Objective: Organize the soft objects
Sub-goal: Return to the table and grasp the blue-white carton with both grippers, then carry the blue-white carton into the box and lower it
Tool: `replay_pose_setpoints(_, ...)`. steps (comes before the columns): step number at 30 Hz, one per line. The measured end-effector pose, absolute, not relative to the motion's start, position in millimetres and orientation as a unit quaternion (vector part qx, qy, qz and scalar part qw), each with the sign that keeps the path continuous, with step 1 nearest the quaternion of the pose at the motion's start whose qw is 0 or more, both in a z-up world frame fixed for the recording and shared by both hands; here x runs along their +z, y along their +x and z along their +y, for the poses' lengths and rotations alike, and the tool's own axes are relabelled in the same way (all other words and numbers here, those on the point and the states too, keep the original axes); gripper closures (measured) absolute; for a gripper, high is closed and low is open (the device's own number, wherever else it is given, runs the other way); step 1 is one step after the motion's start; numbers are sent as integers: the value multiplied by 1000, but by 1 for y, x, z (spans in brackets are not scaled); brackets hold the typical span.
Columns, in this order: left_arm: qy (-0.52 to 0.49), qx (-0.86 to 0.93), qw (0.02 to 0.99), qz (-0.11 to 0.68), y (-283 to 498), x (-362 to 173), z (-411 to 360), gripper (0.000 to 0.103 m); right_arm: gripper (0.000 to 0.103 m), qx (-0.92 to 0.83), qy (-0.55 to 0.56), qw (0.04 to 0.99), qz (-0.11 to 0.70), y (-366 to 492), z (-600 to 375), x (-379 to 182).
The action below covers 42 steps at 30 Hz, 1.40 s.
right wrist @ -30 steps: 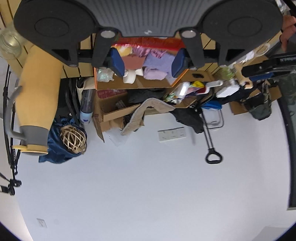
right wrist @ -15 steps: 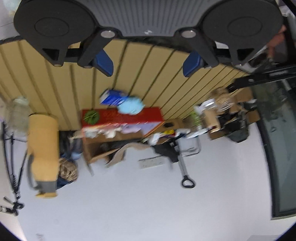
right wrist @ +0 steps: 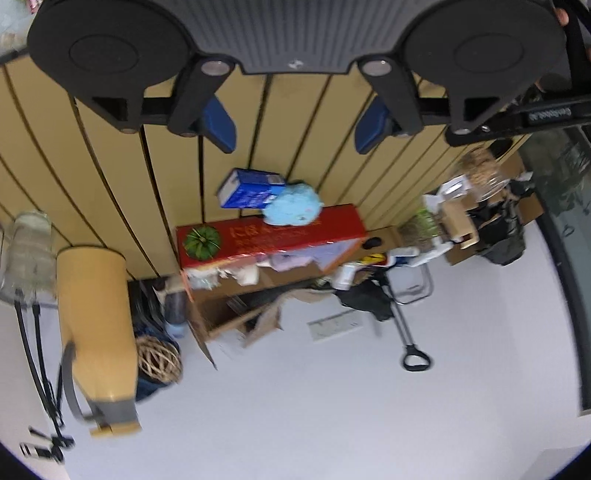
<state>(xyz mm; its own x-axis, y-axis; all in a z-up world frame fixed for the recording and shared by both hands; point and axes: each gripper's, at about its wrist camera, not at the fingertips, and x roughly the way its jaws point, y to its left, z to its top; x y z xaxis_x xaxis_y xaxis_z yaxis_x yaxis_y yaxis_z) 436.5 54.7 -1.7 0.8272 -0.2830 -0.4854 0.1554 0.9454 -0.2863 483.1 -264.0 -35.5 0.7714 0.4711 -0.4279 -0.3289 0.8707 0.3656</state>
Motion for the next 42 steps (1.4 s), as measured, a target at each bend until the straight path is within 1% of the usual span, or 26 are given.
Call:
replay_pose_setpoints(1, -131, -133, 940, 287, 457, -8, 52, 40, 41, 213, 141, 930, 263, 496, -264, -39)
replay_pose_setpoints(2, -141, -144, 931, 305, 475, -15, 49, 45, 42, 208, 143, 931, 265, 508, -262, -43)
replay_pose_setpoints(3, -148, -146, 922, 326, 495, -22, 46, 56, 43, 199, 138, 933, 267, 519, -260, -47)
replay_pose_setpoints(4, -149, -144, 919, 336, 510, -26, 43, 57, 46, 191, 132, 935, 268, 530, -257, -52)
replay_pose_setpoints(7, -140, -147, 917, 344, 549, -33, 31, 58, 53, 196, 136, 930, 280, 561, -254, -63)
replay_pose_setpoints(9, -137, -164, 913, 348, 575, -35, 22, 58, 55, 198, 134, 929, 284, 585, -251, -68)
replay_pose_setpoints(12, -143, -167, 900, 375, 613, -45, 11, 59, 61, 195, 152, 922, 299, 623, -250, -79)
replay_pose_setpoints(14, -159, -183, 889, 388, 631, -53, 5, 61, 66, 192, 175, 916, 306, 641, -252, -88)
replay_pose_setpoints(16, -183, -198, 880, 391, 638, -63, 4, 67, 75, 191, 197, 910, 310, 652, -255, -99)
replay_pose_setpoints(17, -192, -204, 876, 392, 638, -67, 3, 68, 76, 189, 208, 906, 317, 655, -257, -105)
replay_pose_setpoints(19, -195, -206, 876, 390, 634, -68, -1, 68, 76, 184, 230, 900, 322, 656, -262, -110)
replay_pose_setpoints(23, -184, -258, 862, 396, 617, -62, -12, 69, 75, 166, 211, 914, 305, 649, -268, -105)
replay_pose_setpoints(24, -172, -260, 866, 392, 613, -62, -15, 67, 74, 168, 210, 912, 310, 648, -269, -107)
replay_pose_setpoints(27, -157, -239, 879, 381, 611, -66, -17, 67, 72, 176, 224, 905, 317, 647, -273, -112)
replay_pose_setpoints(30, -177, -224, 879, 381, 616, -70, -10, 66, 72, 178, 216, 907, 314, 645, -272, -112)
replay_pose_setpoints(32, -182, -213, 887, 367, 616, -69, -7, 66, 73, 185, 216, 906, 315, 644, -270, -112)
replay_pose_setpoints(35, -184, -213, 889, 362, 619, -73, -7, 68, 74, 201, 214, 902, 316, 642, -268, -115)
replay_pose_setpoints(38, -178, -215, 893, 354, 615, -70, -5, 75, 75, 203, 203, 907, 310, 638, -266, -113)
replay_pose_setpoints(40, -183, -212, 896, 344, 609, -65, -3, 78, 81, 206, 210, 905, 307, 634, -269, -111)
replay_pose_setpoints(42, -184, -214, 905, 318, 595, -53, 1, 79, 83, 214, 225, 903, 299, 625, -273, -105)
